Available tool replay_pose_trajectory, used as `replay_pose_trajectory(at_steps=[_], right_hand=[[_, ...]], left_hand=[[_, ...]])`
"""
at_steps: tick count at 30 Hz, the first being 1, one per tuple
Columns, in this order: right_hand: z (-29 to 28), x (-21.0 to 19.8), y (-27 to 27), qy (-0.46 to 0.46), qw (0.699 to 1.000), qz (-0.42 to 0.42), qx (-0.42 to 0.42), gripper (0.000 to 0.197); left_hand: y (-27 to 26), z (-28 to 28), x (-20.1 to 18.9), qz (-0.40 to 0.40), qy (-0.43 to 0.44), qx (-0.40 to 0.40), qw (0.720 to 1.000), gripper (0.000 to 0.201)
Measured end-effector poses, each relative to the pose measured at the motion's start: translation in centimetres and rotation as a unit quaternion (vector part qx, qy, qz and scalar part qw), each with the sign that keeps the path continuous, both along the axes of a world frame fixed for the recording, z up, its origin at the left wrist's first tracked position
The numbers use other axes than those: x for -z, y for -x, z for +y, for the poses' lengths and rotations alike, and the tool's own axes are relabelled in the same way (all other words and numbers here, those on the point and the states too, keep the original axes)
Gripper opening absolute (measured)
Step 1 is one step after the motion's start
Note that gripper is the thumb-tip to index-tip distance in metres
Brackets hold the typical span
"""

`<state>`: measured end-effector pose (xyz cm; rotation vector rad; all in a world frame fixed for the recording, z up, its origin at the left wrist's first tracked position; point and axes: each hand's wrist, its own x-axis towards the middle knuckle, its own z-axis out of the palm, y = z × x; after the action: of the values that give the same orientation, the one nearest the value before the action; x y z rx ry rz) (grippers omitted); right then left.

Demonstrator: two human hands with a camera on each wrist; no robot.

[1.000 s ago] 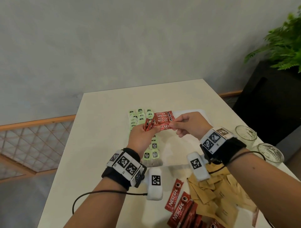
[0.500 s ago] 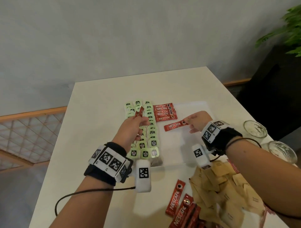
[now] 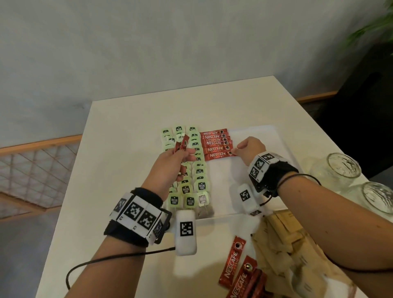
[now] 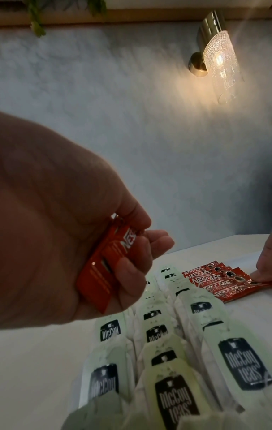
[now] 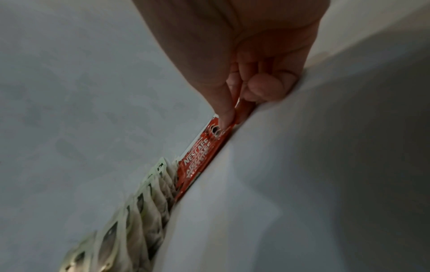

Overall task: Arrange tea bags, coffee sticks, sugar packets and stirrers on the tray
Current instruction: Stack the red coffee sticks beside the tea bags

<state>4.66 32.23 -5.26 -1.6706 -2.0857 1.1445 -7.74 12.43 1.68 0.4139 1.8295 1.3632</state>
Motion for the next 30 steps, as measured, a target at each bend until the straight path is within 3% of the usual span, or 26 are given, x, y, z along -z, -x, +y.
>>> replay_pose_trajectory(at_steps=[7,13,17,20,24,30], right_hand=[[0.3,0.3,0.7,-0.014,1.0,-0.014,-0.016,0.027],[0.0,-0.2,0.2,-0.007,1.0,0.023,-0.002,0.029],[-1.9,-2.7,-0.9,0.018,0.99,0.134,-0.033,0.025],[-4.9,-5.3,-2.1,0.089,0.963,0.244,-0.077,0.028],[-7.9,-6.7,-3.6,0.12,0.938,0.276,-0.172,0.015],[-8.0,-7.0,-5.7,0.106,0.934,0.333,-0.07,0.016]], left_hand=[[0.0,-0.1,0.2,-0.044,0.004,-0.007,0.999,0.027],[-0.4,-0.9,-0.3,-0.052,-0.021,0.075,0.996,0.025],[-1.2,-1.0,-0.9,0.001,-0.011,0.134,0.991,0.029],[-2.1,-0.9,-1.2,0.037,0.01,0.157,0.987,0.03],[-3.0,-0.8,-1.7,0.061,0.025,0.171,0.983,0.032],[-3.0,-1.3,-2.0,-0.003,-0.032,0.091,0.995,0.036]])
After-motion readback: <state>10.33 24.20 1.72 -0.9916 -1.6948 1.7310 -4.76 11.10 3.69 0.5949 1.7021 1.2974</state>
